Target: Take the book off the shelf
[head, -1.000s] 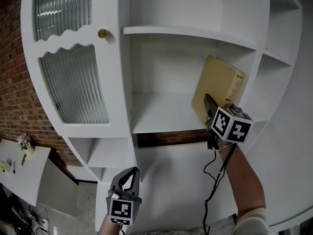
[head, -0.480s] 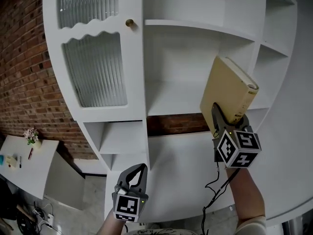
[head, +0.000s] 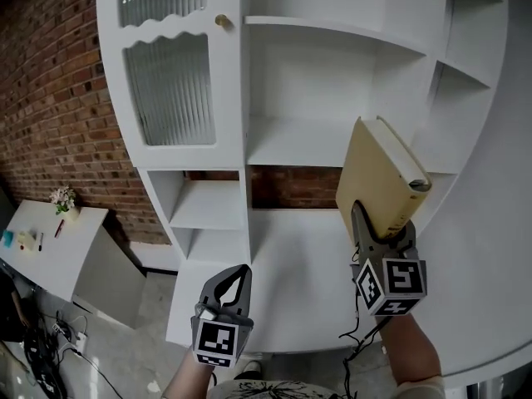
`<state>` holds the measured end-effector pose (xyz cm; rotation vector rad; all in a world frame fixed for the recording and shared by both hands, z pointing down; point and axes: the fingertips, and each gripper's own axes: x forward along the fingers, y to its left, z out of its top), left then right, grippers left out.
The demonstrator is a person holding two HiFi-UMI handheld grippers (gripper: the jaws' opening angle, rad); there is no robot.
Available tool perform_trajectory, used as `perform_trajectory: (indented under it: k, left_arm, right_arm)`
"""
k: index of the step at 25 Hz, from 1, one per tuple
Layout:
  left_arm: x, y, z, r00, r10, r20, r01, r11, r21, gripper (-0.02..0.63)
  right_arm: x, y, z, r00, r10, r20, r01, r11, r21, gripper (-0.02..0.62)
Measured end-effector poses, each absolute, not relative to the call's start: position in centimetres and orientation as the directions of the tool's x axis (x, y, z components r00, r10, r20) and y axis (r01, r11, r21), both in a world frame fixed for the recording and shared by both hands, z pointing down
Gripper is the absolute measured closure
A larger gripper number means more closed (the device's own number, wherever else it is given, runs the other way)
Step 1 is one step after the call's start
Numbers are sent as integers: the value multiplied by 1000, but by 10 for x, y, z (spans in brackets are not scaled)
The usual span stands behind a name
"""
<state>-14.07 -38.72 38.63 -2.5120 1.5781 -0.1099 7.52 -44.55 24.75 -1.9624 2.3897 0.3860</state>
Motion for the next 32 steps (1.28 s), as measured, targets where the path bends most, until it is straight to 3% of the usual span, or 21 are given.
perform_trajectory:
  k: [14, 32]
  left_arm:
    - [-126, -336, 401, 345, -939, -8, -925, -339, -171, 598]
    - [-120, -338, 411, 368, -930, 8, -919, -365, -149, 598]
  right_arm:
    - [69, -378, 362, -342, -939, -45, -930, 331, 160, 370]
    - [80, -370, 408, -311, -950, -10, -944, 308, 121, 370]
